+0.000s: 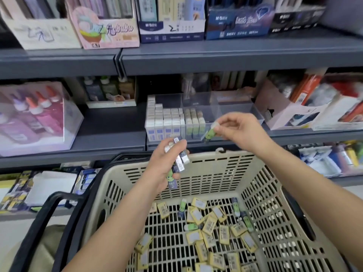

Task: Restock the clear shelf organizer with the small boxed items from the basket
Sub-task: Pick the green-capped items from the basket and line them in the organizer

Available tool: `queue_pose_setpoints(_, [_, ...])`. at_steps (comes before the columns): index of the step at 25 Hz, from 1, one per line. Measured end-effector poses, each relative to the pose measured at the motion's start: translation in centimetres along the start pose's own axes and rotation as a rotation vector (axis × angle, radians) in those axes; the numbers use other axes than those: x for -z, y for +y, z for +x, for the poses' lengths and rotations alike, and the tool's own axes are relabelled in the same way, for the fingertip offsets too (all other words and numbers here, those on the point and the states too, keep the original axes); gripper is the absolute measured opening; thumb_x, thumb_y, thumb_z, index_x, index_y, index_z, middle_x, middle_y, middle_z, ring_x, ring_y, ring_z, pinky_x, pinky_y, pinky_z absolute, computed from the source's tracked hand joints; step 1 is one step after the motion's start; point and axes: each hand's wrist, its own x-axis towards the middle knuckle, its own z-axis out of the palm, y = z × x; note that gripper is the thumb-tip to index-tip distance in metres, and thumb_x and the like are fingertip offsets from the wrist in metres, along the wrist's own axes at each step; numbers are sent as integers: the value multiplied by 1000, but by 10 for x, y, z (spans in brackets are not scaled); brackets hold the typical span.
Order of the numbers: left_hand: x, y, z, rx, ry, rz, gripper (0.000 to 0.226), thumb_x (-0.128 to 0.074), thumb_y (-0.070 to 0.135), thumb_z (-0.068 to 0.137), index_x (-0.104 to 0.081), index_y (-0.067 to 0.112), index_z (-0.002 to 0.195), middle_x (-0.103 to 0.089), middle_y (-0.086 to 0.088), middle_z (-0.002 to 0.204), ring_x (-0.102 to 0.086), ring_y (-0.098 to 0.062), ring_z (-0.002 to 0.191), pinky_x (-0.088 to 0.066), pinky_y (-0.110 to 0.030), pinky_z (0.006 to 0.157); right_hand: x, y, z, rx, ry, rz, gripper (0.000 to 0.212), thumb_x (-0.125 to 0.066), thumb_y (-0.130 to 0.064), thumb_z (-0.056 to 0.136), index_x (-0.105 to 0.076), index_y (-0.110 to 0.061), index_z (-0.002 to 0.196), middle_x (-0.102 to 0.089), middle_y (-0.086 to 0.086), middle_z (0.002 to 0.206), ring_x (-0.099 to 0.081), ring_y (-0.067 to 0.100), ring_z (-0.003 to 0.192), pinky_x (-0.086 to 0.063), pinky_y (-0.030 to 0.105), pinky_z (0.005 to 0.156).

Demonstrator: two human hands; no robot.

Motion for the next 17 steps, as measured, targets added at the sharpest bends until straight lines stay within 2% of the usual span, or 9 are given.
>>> queue_pose_setpoints(2, [-1,13,9,-101,14,27,18,-67,32,82,-60,24,97,-68,-1,75,-48,-10,44,-28,-18,34,7,-6,28,29,116,-92,17,-71,-20,80,-63,-31,69,-70,-8,73,-67,8,72,-50,15,68])
queue_pose_setpoints(4, [-1,23,18,-167,41,52,11,-67,33,79,-62,35,88,-65,1,73,-48,-8,45,-29,-21,35,6,-8,50,58,226,-250,16,-69,-24,80,-61,-32,70,-63,-17,67,-61,3,67,-41,7,62])
queue_pose_setpoints(5, [0,26,22,-185,50,59,8,-67,34,77,-63,39,83,-65,1,72,-48,-9,46,-29,-21,35,4,-7,60,79,248,-305,11,-68,-24,82,-63,-30,75,-61,-17,68,-59,4,68,-39,8,61])
queue_pose_setpoints(6, [2,28,24,-194,52,61,8,-67,35,77,-63,40,82,-64,-1,74,-49,-10,47,-29,-21,36,1,-6,67,102,244,-324,4,-67,-22,83,-66,-26,83,-61,-14,72,-57,6,72,-37,10,63])
queue_pose_setpoints(9, [5,29,30,-179,41,59,20,-69,43,67,-63,39,86,-63,-6,83,-50,-14,53,-29,-22,37,-9,2,83,124,199,-343,10,-64,-20,86,-67,-18,95,-60,-8,85,-55,10,81,-35,13,70])
queue_pose_setpoints(13, [6,29,30,-179,5,69,24,-67,49,58,-63,42,80,-63,-8,84,-51,-16,55,-31,-22,37,-12,6,93,83,112,-426,10,-62,-23,87,-66,-23,95,-65,-5,90,-57,14,84,-40,20,75])
queue_pose_setpoints(17, [8,29,30,-168,-3,37,20,-68,44,64,-64,43,83,-68,-7,88,-52,-14,54,-31,-23,37,-14,5,95,82,65,-484,7,-64,-22,85,-61,-28,88,-59,-9,81,-54,11,76,-33,12,67])
